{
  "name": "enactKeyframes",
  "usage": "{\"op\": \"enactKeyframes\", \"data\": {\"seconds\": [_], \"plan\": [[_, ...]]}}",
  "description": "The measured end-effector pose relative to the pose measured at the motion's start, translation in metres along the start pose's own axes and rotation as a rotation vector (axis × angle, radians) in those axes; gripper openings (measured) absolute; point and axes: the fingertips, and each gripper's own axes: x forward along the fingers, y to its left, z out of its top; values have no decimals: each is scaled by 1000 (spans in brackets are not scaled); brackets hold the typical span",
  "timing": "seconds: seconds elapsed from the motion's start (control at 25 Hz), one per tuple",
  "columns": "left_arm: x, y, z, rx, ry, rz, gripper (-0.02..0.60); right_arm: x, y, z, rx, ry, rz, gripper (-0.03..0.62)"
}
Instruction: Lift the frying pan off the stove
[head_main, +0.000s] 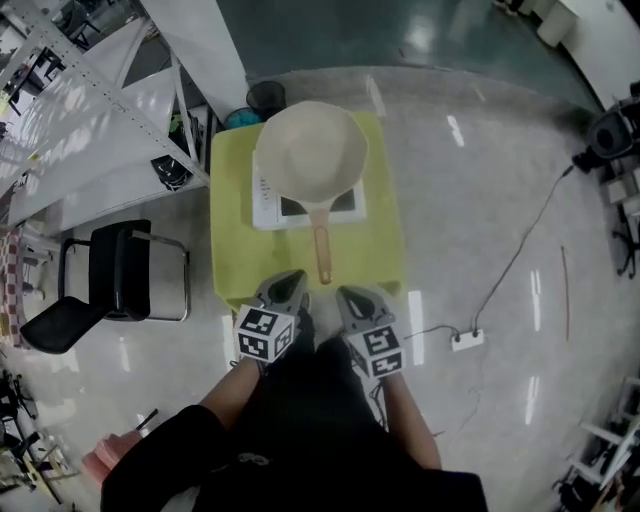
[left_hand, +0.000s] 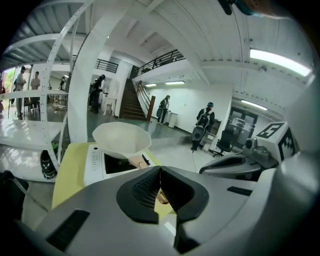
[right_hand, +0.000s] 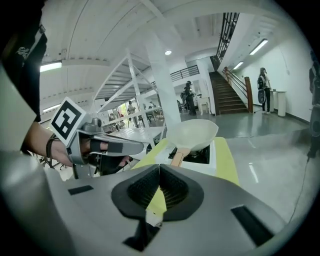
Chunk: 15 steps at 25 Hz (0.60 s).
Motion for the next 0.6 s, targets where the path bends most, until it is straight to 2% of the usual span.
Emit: {"op": "enactKeyframes", "data": {"seconds": [0.2,0.6], "plan": [[-10,4,-8,-35,-10,63,43,1,4,-5,40,3,33,16],[26,27,-16,-99,-5,50,44,31,-8,-27,72,54,38,17]]}}
